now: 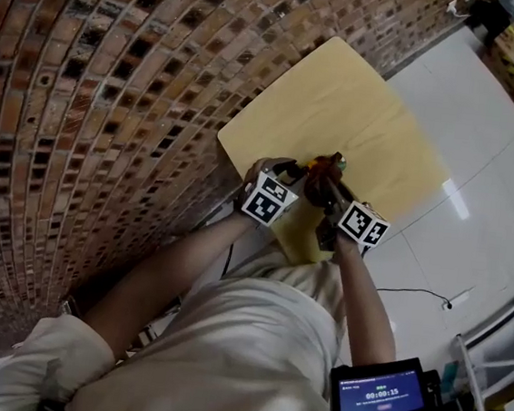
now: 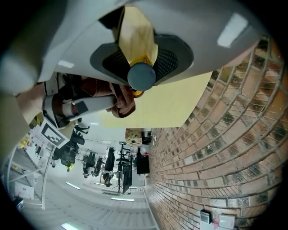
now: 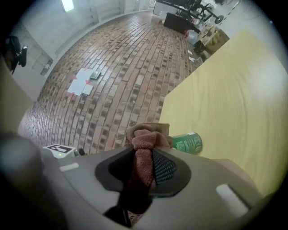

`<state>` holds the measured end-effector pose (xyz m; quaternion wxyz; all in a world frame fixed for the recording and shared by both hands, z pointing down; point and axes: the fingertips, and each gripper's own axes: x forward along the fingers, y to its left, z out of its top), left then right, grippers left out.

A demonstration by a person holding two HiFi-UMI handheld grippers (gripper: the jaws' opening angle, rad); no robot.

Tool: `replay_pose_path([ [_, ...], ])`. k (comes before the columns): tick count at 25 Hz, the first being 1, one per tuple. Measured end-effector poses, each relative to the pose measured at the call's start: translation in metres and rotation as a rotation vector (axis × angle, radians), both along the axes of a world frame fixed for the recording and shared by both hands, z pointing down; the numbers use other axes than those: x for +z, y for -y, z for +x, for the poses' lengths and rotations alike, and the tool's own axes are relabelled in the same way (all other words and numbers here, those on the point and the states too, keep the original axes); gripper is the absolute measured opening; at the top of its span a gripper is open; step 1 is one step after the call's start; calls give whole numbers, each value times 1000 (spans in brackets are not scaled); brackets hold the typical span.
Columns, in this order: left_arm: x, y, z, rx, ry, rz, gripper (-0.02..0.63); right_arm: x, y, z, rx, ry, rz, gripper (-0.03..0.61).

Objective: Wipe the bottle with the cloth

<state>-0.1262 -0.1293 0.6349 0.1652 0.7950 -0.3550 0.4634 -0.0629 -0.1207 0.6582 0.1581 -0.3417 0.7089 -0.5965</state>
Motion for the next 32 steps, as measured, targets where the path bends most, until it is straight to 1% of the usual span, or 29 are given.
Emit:
replay_pose_path([
  [2, 0, 0, 3, 8, 3, -4, 179, -6, 6, -3, -6, 15, 22, 97],
  [4, 1, 0, 4, -7, -1, -11, 178, -1, 6, -10, -21, -20, 20, 97],
  [5, 1, 1, 4, -23, -7, -17, 178, 4, 4, -15, -26, -47, 1, 95],
  [8, 1, 3, 3, -63, -21, -39, 177, 33, -3, -26, -34, -151, -111, 94],
  [13, 0, 2, 1, -64, -29, -42, 176, 89, -4, -33, -41, -278, -270, 92],
  [15, 1, 1, 4, -40, -18, -31, 176, 115, -9, -40, -106, -362, -334, 92],
  [16, 2, -2, 8, -5, 1, -24, 176, 127, -14, -45, -170, -423, -350, 92],
  [18, 6, -12, 19, 111, 71, -6, 178, 138, -27, -58, -324, -526, -330, 92],
  [19, 9, -18, 24, 172, 112, 6, 178, 136, -32, -64, -380, -537, -304, 92],
  [20, 11, -23, 27, 215, 138, 18, 176, 132, -35, -65, -405, -519, -285, 94],
  [21, 12, -26, 29, 234, 144, 28, 176, 127, -39, -60, -399, -483, -281, 94],
  [22, 11, -26, 29, 228, 134, 35, 176, 123, -43, -50, -369, -438, -288, 94],
  [25, 4, -21, 22, 173, 79, 42, 176, 107, -48, -9, -215, -277, -303, 94],
  [27, 0, -25, 21, 193, 37, 47, 176, 90, -45, 28, -103, -190, -283, 94],
  [29, -2, -36, 24, 273, -4, 66, 176, 68, -34, 62, -17, -140, -236, 94],
  [30, -3, -42, 23, 325, -14, 81, 177, 55, -26, 73, 6, -125, -198, 94],
  [32, -3, -55, 19, 432, -15, 109, 176, 24, -7, 84, 3, -115, -99, 95],
])
